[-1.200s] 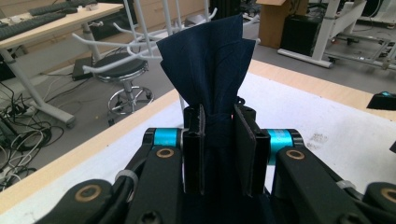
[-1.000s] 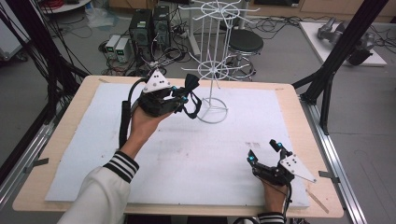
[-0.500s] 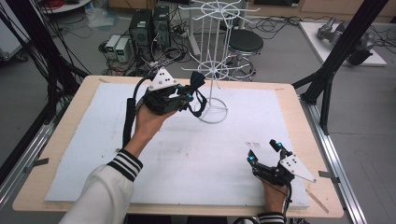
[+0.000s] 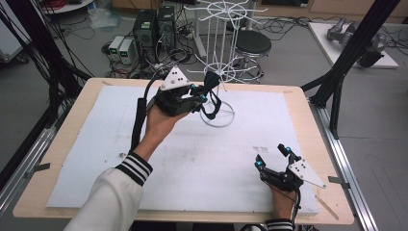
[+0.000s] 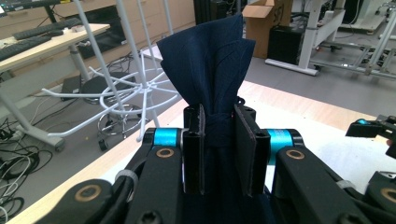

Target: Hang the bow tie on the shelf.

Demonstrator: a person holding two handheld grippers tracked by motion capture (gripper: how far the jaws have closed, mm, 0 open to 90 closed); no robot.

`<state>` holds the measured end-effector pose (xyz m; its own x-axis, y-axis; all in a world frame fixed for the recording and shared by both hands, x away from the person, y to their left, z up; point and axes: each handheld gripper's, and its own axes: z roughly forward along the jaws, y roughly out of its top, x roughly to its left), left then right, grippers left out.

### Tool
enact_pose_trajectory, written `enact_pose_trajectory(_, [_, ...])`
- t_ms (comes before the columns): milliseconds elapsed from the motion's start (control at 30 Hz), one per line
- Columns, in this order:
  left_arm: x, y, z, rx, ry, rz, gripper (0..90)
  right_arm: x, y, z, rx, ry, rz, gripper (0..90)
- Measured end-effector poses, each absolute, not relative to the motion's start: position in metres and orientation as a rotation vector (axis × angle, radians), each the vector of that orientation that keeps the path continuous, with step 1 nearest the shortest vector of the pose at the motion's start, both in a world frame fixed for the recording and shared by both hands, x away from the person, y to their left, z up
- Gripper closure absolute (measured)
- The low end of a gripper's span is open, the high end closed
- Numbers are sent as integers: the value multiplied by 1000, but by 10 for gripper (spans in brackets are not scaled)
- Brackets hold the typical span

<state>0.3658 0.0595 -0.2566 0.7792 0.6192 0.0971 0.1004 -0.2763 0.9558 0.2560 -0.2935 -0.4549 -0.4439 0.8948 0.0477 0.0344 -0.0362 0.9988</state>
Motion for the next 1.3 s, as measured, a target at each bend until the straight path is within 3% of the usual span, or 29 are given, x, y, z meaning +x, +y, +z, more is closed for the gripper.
enact_pose_trajectory(800, [378,25,-250,1764,510,485,741,256,-294,-455,1011,1540,1566,86])
enact_pose_trajectory(1300, [402,20,-262,1730,583,481,741,256,-294,-455,1011,1539,1567,86])
